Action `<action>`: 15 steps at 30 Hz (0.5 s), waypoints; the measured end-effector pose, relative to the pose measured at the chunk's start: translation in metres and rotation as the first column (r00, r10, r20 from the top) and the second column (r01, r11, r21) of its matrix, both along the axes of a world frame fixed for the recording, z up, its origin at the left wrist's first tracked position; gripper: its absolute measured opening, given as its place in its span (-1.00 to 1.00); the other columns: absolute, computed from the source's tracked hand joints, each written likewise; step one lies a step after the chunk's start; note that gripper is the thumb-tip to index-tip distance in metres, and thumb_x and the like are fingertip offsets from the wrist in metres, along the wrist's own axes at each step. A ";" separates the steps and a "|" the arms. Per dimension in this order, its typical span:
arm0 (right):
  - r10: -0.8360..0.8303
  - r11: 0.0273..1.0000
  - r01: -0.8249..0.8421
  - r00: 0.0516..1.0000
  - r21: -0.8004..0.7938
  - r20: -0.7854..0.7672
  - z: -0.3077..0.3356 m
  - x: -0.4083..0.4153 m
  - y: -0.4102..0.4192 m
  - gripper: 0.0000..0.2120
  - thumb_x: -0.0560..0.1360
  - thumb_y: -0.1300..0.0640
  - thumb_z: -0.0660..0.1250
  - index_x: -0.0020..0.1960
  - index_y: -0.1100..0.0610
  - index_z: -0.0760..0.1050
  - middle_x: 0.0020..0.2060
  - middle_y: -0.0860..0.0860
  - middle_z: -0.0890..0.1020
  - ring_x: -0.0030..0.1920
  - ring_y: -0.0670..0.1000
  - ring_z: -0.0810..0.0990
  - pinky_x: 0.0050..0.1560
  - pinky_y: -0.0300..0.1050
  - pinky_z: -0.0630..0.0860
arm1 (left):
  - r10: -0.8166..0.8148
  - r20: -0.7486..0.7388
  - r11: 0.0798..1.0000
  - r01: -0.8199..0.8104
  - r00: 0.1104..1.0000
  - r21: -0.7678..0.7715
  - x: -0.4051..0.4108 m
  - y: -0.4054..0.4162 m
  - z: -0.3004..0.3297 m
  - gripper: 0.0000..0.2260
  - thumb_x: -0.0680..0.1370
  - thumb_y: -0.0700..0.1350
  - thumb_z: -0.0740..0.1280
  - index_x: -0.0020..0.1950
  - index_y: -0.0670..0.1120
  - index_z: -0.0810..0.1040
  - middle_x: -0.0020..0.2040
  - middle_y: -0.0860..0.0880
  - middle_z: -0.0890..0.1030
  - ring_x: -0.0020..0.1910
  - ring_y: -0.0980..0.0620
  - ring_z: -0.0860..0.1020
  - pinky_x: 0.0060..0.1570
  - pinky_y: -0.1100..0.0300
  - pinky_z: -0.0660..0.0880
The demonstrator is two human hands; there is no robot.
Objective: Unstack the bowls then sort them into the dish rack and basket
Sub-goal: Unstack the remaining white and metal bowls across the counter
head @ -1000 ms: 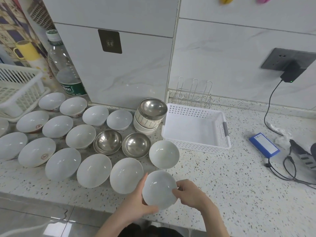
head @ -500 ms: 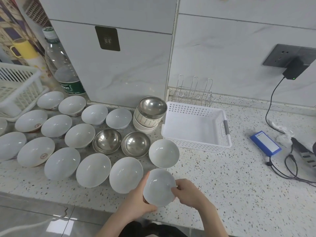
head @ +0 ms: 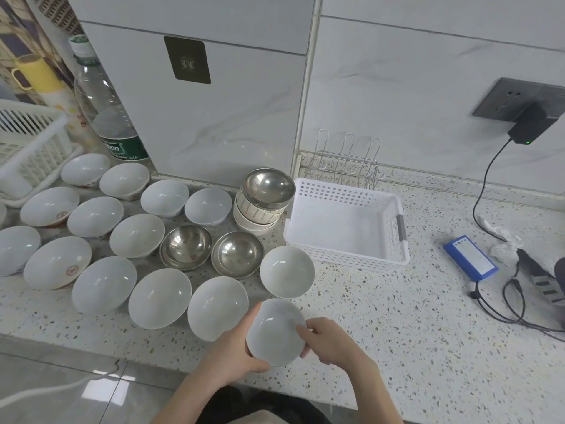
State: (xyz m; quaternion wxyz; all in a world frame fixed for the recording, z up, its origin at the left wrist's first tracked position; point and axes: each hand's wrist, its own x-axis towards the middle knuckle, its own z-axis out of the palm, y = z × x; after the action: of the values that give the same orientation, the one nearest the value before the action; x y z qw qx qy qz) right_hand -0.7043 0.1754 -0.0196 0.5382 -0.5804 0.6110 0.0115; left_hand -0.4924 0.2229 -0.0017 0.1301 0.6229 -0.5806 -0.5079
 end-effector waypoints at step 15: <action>-0.324 0.877 0.338 0.941 -0.340 0.099 0.044 0.021 -0.057 -0.80 0.56 0.11 0.19 0.00 -0.08 0.58 -0.36 -0.12 0.69 -0.57 -0.18 0.38 -0.40 -0.20 0.41 | 0.359 -0.117 0.929 -0.367 0.926 -0.057 0.054 -0.085 0.024 -0.77 0.57 0.07 0.32 0.20 0.08 0.58 -0.33 0.07 0.70 -0.54 0.29 0.48 -0.43 0.31 0.40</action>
State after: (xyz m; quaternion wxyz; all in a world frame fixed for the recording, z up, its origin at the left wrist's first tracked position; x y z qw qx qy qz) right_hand -0.6835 0.1184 0.0246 0.4314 -0.5543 0.6827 -0.2016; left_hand -0.4387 0.1382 0.0221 0.2759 0.6866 -0.4670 -0.4840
